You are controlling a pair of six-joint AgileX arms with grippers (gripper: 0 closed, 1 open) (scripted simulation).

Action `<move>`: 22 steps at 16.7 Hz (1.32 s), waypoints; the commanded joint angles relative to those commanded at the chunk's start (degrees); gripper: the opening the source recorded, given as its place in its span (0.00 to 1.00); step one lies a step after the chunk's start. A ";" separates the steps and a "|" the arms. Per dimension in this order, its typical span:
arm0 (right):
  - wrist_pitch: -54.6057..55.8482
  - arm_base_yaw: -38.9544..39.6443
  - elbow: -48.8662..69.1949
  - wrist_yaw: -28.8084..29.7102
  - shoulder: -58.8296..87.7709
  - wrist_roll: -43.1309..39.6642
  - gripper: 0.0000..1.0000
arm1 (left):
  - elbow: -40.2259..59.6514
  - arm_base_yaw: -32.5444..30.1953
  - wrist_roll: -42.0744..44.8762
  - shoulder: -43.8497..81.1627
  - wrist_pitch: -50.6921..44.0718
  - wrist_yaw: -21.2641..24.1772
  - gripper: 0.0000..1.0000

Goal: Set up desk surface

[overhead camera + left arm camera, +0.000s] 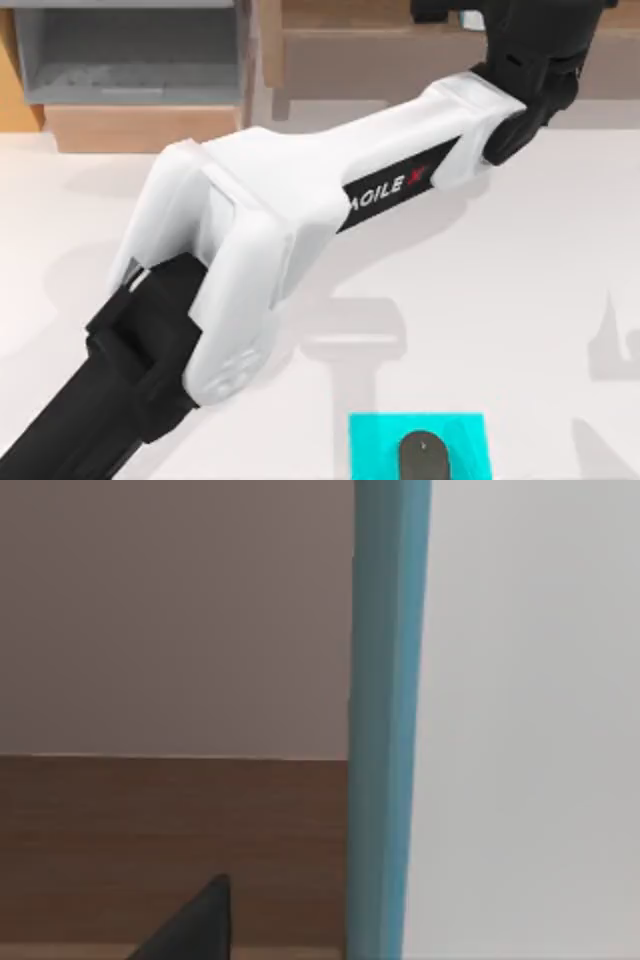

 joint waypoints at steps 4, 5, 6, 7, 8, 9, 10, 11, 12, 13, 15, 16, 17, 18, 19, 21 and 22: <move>0.00 0.00 0.00 0.00 0.00 0.00 1.00 | 2.92 0.51 -0.06 1.56 -1.61 0.52 1.00; 0.00 0.00 0.00 0.00 0.00 0.00 1.00 | 2.92 0.51 -0.06 1.56 -1.61 0.52 1.00; 0.00 0.00 0.00 0.00 0.00 0.00 1.00 | 2.92 0.51 -0.06 1.56 -1.61 0.52 1.00; 0.00 0.00 0.00 0.00 0.00 0.00 1.00 | 2.92 0.51 -0.06 1.56 -1.61 0.52 0.92; 0.00 0.00 0.00 0.00 0.00 0.00 1.00 | 2.92 0.51 -0.06 1.56 -1.61 0.52 0.85; 0.00 0.00 0.00 0.00 0.00 0.00 1.00 | 2.92 0.51 -0.06 1.56 -1.61 0.52 0.77; 0.00 0.00 0.00 0.00 0.00 0.00 1.00 | 2.92 0.51 -0.06 1.56 -1.61 0.52 0.70; 0.00 0.00 0.00 0.00 0.00 0.00 1.00 | 2.92 0.51 -0.06 1.56 -1.61 0.52 0.62; 0.00 0.00 0.00 0.00 0.00 0.00 1.00 | 2.92 0.51 -0.06 1.56 -1.61 0.52 0.55; 0.00 0.00 0.00 0.00 0.00 0.00 1.00 | 2.92 0.51 -0.06 1.56 -1.61 0.52 0.47; 0.00 0.00 0.00 0.00 0.00 0.00 1.00 | 2.92 0.51 -0.06 1.56 -1.61 0.52 0.32; 0.00 0.00 0.00 0.00 0.00 0.00 1.00 | 2.92 0.51 -0.06 1.56 -1.61 0.52 0.25; 0.00 0.00 0.00 0.00 0.00 0.00 1.00 | 2.92 0.51 -0.06 1.56 -1.61 0.52 0.17; 0.00 0.00 0.00 0.00 0.00 0.00 1.00 | 2.92 0.51 -0.06 1.56 -1.61 0.52 0.10; 0.00 0.00 0.00 0.00 0.00 0.00 1.00 | 2.92 0.51 -0.06 1.56 -1.61 0.52 0.02; 0.00 0.00 0.00 0.00 0.00 0.00 1.00 | 2.92 0.51 -0.06 1.56 -1.61 0.52 0.00; 0.00 0.00 0.00 0.00 0.00 0.00 1.00 | 2.92 0.51 -0.06 1.56 -1.61 0.52 0.00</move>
